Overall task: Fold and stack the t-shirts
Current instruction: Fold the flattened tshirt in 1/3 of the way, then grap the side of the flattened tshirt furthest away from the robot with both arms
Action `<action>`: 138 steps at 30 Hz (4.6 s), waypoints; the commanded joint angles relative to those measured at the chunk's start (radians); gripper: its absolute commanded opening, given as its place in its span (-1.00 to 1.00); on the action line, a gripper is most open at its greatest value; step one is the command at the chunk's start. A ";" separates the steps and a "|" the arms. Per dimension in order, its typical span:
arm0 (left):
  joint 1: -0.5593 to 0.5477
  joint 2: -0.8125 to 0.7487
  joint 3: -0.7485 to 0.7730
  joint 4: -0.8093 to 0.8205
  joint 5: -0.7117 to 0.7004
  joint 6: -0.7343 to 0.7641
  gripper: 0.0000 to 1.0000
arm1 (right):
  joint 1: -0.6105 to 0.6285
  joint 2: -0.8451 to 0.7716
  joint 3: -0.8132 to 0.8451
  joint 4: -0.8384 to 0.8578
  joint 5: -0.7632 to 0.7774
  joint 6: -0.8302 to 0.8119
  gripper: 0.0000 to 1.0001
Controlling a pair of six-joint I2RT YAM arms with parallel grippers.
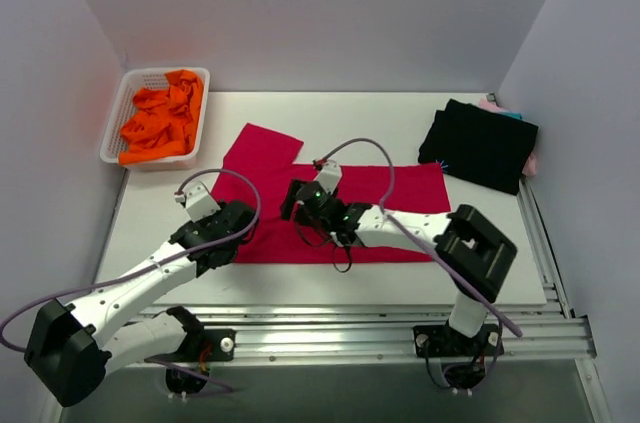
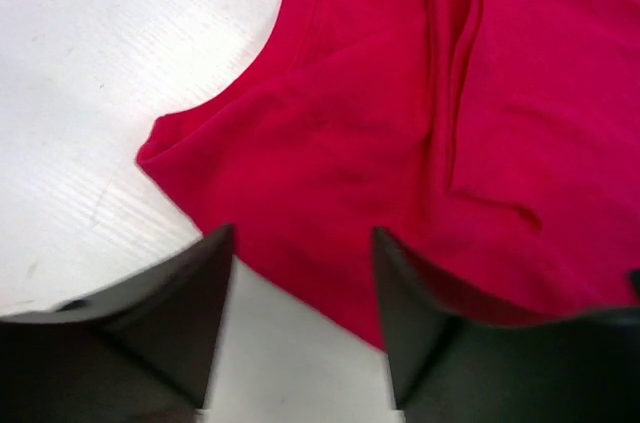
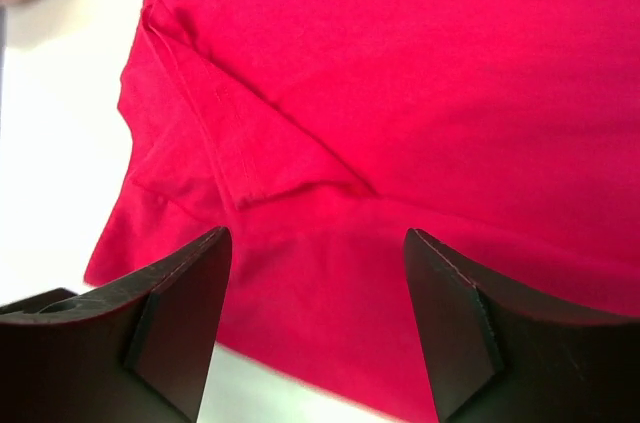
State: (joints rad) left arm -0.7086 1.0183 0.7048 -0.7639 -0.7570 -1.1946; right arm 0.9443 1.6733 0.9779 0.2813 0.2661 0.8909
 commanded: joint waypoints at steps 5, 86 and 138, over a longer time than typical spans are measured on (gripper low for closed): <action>0.136 0.140 -0.056 0.305 0.059 0.142 -0.62 | 0.033 0.270 0.252 -0.036 0.007 0.042 0.28; 0.209 0.272 -0.050 0.469 0.119 0.208 -0.95 | -0.233 0.194 0.480 -0.214 0.249 -0.145 0.39; 0.661 1.781 1.932 -0.120 1.163 0.969 0.66 | -0.421 -0.448 -0.179 -0.125 0.131 -0.167 0.64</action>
State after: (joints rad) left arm -0.0319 2.7365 2.6091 -0.7467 0.3824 -0.2562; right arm 0.5339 1.2648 0.8021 0.1387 0.3977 0.7311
